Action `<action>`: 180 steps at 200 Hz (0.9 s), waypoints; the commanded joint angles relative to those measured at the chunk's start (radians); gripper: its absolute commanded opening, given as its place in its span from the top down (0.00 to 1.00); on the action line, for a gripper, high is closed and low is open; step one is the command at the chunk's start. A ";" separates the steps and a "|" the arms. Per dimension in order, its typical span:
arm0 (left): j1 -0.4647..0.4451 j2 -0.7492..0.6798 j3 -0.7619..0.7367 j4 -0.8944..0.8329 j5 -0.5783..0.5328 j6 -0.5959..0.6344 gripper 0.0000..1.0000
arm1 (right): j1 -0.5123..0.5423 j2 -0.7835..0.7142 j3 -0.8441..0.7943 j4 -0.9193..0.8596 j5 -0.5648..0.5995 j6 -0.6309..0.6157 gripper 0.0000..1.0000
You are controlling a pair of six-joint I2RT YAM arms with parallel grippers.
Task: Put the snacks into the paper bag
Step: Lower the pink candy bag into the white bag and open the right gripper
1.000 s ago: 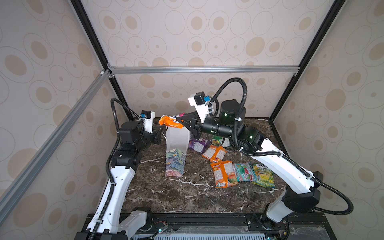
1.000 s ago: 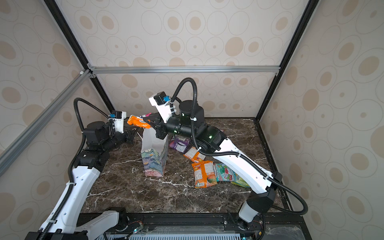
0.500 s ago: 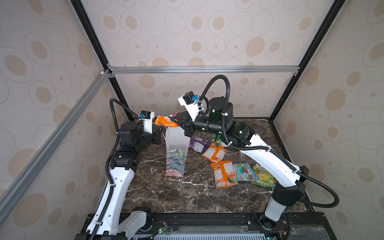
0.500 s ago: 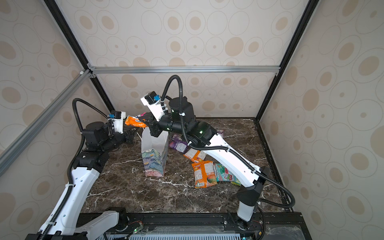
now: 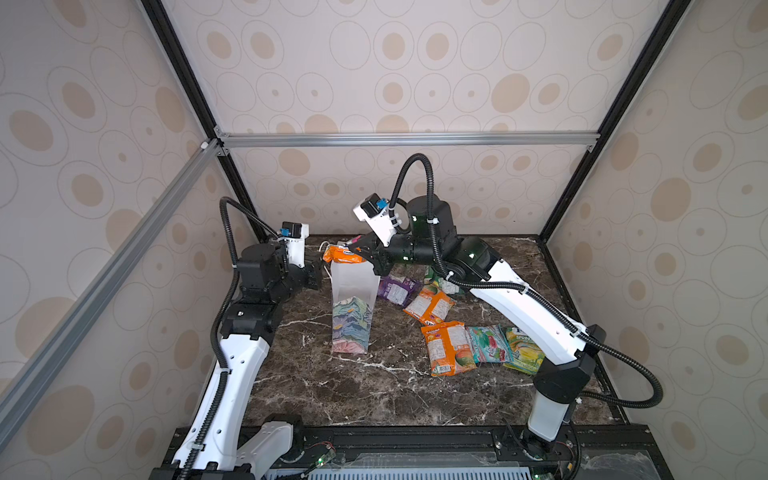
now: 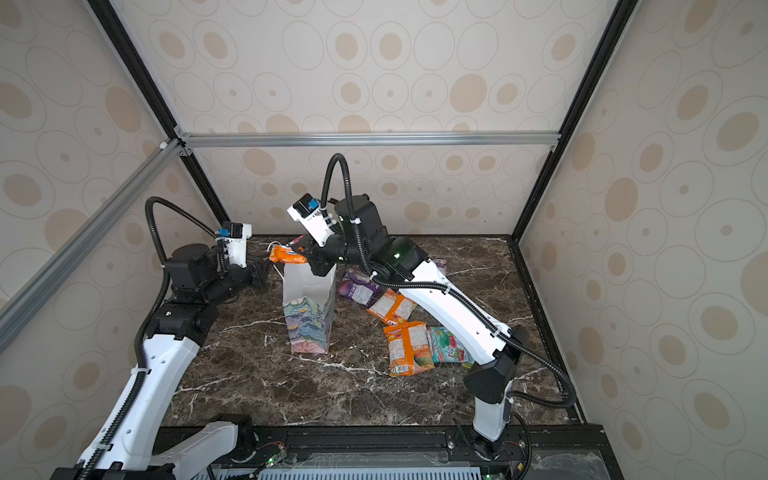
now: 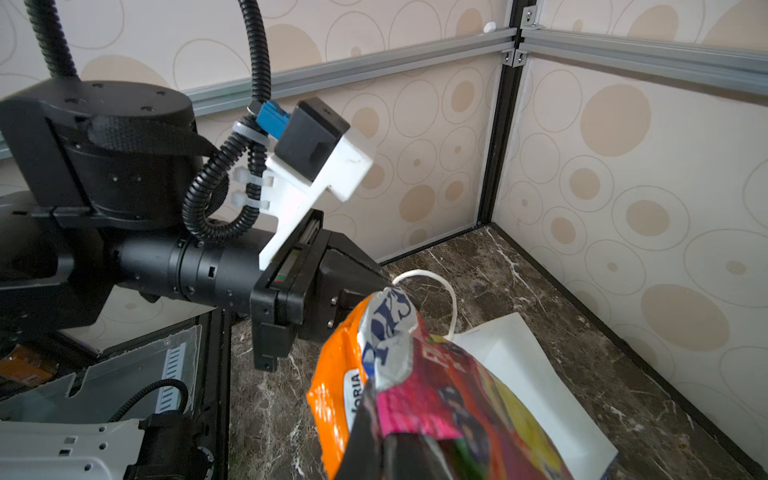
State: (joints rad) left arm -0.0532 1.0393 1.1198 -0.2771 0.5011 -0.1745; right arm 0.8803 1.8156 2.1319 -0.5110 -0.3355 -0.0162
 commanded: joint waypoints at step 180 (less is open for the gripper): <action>0.002 -0.021 0.014 0.011 -0.025 0.023 0.99 | 0.049 0.187 0.298 -0.394 0.128 -0.453 1.00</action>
State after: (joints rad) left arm -0.0532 1.0298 1.1198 -0.2775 0.4767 -0.1745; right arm 0.9012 1.9842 2.3905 -0.8650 -0.2317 -0.3458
